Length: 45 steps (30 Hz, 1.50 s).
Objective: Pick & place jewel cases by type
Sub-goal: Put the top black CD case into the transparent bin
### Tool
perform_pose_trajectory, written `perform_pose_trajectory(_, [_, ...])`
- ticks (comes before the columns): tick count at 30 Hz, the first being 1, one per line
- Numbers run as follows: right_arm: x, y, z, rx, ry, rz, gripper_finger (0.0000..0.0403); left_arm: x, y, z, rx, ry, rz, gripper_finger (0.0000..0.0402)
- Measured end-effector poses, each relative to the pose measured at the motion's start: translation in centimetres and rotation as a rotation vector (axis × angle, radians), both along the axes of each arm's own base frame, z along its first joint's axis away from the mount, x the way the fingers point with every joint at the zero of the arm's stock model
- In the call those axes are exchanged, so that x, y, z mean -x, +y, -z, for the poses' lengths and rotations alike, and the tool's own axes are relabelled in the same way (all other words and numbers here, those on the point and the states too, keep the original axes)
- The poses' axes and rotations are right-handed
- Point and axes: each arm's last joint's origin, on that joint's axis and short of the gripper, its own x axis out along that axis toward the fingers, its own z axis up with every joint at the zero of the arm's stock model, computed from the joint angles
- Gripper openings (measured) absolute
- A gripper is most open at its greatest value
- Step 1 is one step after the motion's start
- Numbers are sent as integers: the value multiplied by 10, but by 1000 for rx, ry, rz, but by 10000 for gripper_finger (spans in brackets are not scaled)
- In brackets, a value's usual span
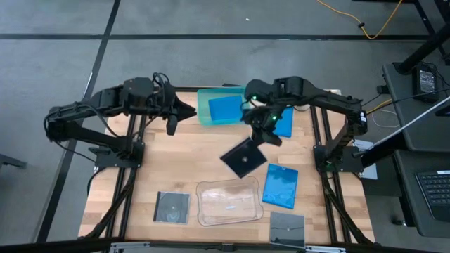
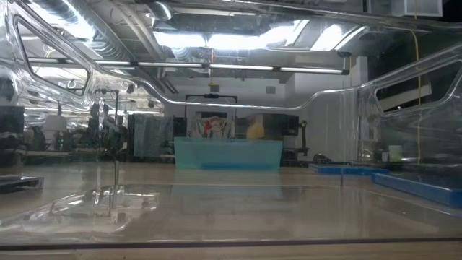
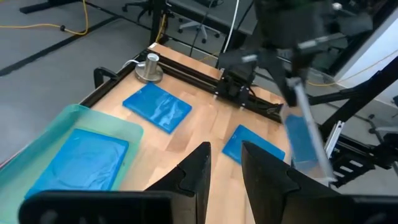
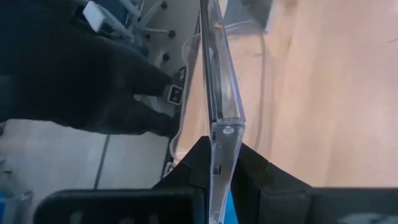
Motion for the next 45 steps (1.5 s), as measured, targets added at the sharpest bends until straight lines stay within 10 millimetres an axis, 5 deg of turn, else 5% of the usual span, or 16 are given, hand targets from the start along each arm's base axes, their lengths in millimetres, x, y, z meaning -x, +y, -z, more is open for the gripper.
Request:
perform_pose_trajectory(6, [-20, 25, 19, -30, 95, -45, 40, 3, 9, 2, 3, 20, -1, 82])
perform_pose_trajectory(17, [-74, 71, 98, -32, 291, -168, 40, 5, 12, 7, -42, 86, 38, 82])
perform_pose_trajectory(25, [-93, 89, 139, -27, 367, -207, 40, 8, 12, 12, -55, 141, 54, 82])
perform_pose_trajectory(32, [-100, 98, 161, -19, 403, -245, 40, 8, 11, 12, -49, 143, 53, 82])
perform_pose_trajectory(45, [-96, 111, 173, 68, 396, -354, 48, 8, 11, 12, -48, 143, 52, 82])
